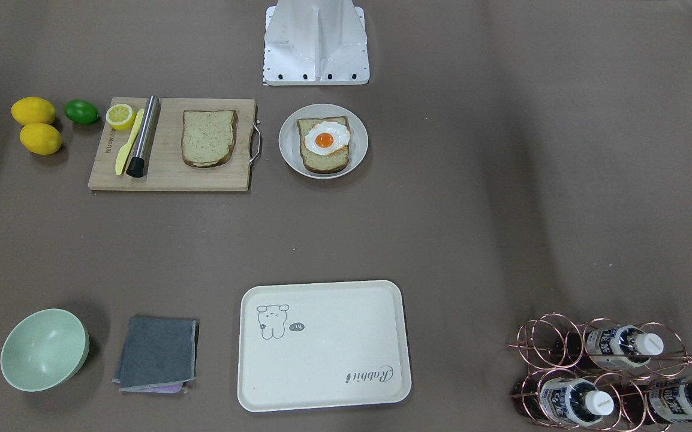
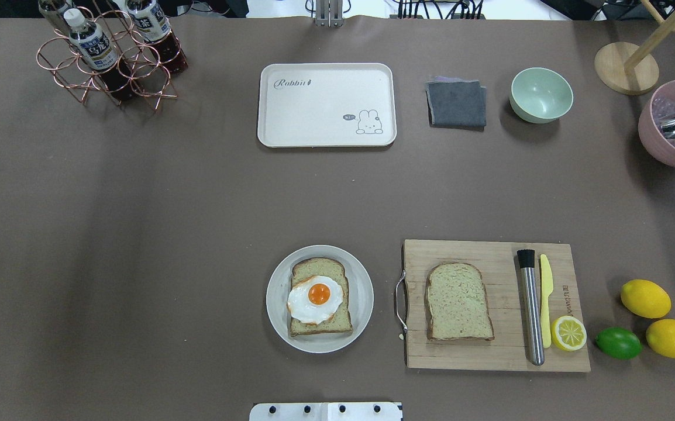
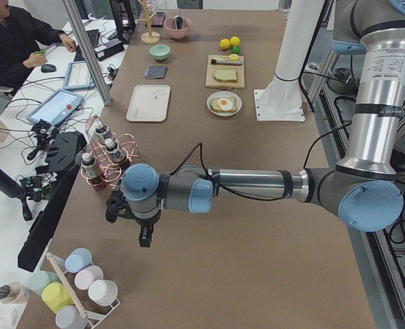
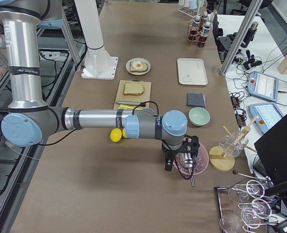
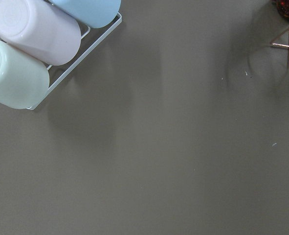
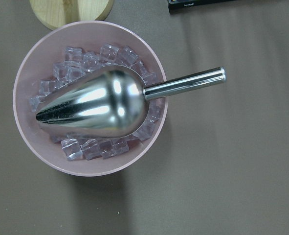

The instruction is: Make sandwich and place on tray

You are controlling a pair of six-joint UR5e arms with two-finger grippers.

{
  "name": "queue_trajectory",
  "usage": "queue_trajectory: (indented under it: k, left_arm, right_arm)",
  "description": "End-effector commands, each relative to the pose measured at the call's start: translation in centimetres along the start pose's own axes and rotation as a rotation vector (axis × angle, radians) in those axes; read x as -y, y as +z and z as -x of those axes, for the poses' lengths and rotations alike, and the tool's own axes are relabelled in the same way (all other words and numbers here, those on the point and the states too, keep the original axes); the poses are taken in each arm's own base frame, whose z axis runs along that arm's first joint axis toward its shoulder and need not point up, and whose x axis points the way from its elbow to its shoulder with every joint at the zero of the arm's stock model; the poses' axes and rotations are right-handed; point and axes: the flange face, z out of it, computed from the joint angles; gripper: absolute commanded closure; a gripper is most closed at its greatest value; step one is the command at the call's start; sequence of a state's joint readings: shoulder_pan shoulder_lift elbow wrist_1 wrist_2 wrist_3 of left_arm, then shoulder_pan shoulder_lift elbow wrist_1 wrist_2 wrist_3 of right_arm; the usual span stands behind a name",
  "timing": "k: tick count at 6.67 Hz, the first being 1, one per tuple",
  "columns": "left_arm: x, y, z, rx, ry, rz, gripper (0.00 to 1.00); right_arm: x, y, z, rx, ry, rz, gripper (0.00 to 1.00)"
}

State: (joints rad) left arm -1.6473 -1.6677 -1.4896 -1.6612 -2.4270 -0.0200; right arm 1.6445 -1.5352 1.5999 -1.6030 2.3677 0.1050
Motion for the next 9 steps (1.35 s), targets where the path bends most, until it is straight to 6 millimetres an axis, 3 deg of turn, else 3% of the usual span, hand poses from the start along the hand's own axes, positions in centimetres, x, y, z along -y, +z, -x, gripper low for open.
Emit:
queue_trajectory:
  k: [1,9]
  left_arm:
    - [-0.44,0.10,0.08,-0.006,-0.003,0.002,0.02]
    - [-1.04,0.03,0.15,-0.005,0.023,-0.022,0.02]
  right_arm:
    - [0.05,-0.04,0.06,0.001,-0.003,-0.001,0.00]
    - [-0.07,-0.09,0.21,0.001,-0.006,-0.002,0.00]
